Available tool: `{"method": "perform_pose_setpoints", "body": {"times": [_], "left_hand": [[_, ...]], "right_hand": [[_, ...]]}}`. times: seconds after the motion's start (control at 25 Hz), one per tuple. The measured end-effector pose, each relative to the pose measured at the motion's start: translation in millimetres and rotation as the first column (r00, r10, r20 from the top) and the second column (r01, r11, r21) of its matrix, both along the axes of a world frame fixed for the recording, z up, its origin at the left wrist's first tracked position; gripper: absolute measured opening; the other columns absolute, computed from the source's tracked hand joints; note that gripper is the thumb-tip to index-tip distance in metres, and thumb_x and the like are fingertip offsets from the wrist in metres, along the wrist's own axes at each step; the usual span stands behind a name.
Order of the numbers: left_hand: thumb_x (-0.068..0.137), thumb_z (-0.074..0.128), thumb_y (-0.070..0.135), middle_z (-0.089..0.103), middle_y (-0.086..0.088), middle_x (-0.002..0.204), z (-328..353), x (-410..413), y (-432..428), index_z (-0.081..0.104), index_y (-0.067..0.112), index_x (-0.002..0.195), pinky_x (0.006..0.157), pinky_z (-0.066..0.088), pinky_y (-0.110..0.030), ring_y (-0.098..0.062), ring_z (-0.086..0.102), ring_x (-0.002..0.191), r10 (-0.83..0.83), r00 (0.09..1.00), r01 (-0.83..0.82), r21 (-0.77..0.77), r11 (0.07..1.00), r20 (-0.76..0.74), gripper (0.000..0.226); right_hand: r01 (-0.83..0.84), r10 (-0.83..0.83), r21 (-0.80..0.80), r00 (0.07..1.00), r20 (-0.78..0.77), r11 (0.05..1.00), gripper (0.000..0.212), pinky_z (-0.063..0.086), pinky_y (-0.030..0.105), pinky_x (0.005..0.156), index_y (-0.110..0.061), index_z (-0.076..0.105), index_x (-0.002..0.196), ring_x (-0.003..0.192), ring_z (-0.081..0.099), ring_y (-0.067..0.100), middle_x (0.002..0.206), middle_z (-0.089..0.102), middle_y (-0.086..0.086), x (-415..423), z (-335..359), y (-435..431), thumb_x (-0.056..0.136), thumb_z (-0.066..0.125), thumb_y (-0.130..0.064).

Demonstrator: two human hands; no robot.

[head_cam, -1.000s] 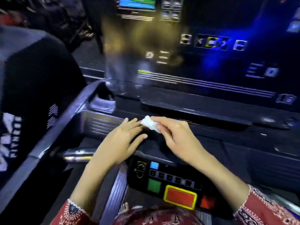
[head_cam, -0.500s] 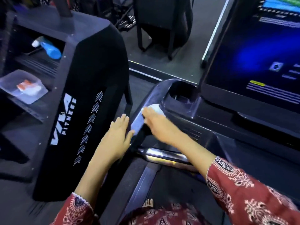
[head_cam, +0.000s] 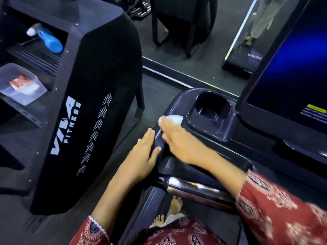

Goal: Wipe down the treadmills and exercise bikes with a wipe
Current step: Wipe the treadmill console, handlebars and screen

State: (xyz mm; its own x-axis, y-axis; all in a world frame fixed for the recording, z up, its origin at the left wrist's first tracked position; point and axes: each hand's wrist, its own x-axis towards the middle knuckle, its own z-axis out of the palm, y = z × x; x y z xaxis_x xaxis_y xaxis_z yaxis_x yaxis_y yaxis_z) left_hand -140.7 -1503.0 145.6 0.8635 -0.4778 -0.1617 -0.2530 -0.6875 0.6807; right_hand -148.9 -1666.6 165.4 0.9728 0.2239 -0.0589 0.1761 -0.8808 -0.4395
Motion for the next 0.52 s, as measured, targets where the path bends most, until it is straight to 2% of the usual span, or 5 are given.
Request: {"method": "perform_pose_setpoints", "body": {"times": [0.04, 0.12, 0.28, 0.44, 0.52], "left_hand": [[0.100, 0.042, 0.028, 0.020, -0.004, 0.157, -2.0, 4.9, -3.1, 0.020, 0.012, 0.151, 0.119, 0.009, -0.031, -0.023, 0.021, 0.144, -0.020, 1.000, 0.020, -0.019, 1.000, -0.001, 0.059], [0.100, 0.040, 0.030, 0.024, -0.006, 0.157, -4.5, 17.6, -10.9, 0.020, 0.012, 0.151, 0.119, 0.010, -0.034, -0.023, 0.025, 0.143, -0.051, 0.999, 0.051, -0.015, 0.999, -0.003, 0.058], [0.101, 0.037, 0.030, 0.010, -0.002, 0.159, -2.2, 50.7, -39.5, 0.010, 0.014, 0.152, 0.117, 0.008, -0.030, -0.026, 0.011, 0.146, -0.052, 0.998, 0.053, 0.026, 0.998, -0.023, 0.060], [0.102, 0.035, 0.035, 0.009, 0.003, 0.160, -4.5, 83.4, -63.9, 0.009, 0.019, 0.153, 0.118, 0.009, -0.031, -0.024, 0.011, 0.146, -0.070, 0.996, 0.070, 0.007, 0.998, -0.049, 0.059], [0.102, 0.036, 0.033, 0.012, 0.003, 0.159, -7.9, 98.9, -68.5, 0.012, 0.019, 0.153, 0.119, 0.009, -0.031, -0.020, 0.012, 0.146, -0.116, 0.993, 0.115, -0.021, 0.993, -0.032, 0.058]], "right_hand": [[-0.020, 0.021, 0.054, 1.000, -0.015, 0.998, 0.054, 0.012, 0.025, 0.113, 0.002, 0.023, 0.148, 0.141, 0.024, 0.031, 0.155, 0.023, 0.016, -13.3, 4.7, 1.9, 0.097, 0.039, 0.002], [-0.022, 0.020, 0.034, 0.998, 0.051, 0.999, 0.062, 0.013, 0.020, 0.110, -0.004, 0.023, 0.150, 0.139, 0.026, 0.030, 0.156, 0.024, 0.012, -7.2, 10.6, -8.0, 0.091, 0.039, 0.008], [0.094, -0.097, -0.111, 0.995, -0.021, 0.989, 0.069, 0.007, 0.031, 0.116, -0.011, 0.017, 0.153, 0.146, 0.014, 0.027, 0.161, 0.010, 0.006, 77.6, -0.5, -53.9, 0.089, 0.035, 0.008], [0.295, -0.297, -0.104, 0.955, 0.000, 0.950, 0.063, 0.008, 0.037, 0.117, 0.001, 0.017, 0.149, 0.145, 0.015, 0.030, 0.158, 0.011, 0.016, 114.7, -4.9, -80.4, 0.089, 0.035, 0.006], [0.246, -0.246, -0.009, 0.969, 0.033, 0.969, 0.061, 0.015, 0.038, 0.117, 0.004, 0.022, 0.147, 0.140, 0.022, 0.034, 0.152, 0.022, 0.022, 90.2, -9.8, -62.1, 0.087, 0.032, 0.001]]}}
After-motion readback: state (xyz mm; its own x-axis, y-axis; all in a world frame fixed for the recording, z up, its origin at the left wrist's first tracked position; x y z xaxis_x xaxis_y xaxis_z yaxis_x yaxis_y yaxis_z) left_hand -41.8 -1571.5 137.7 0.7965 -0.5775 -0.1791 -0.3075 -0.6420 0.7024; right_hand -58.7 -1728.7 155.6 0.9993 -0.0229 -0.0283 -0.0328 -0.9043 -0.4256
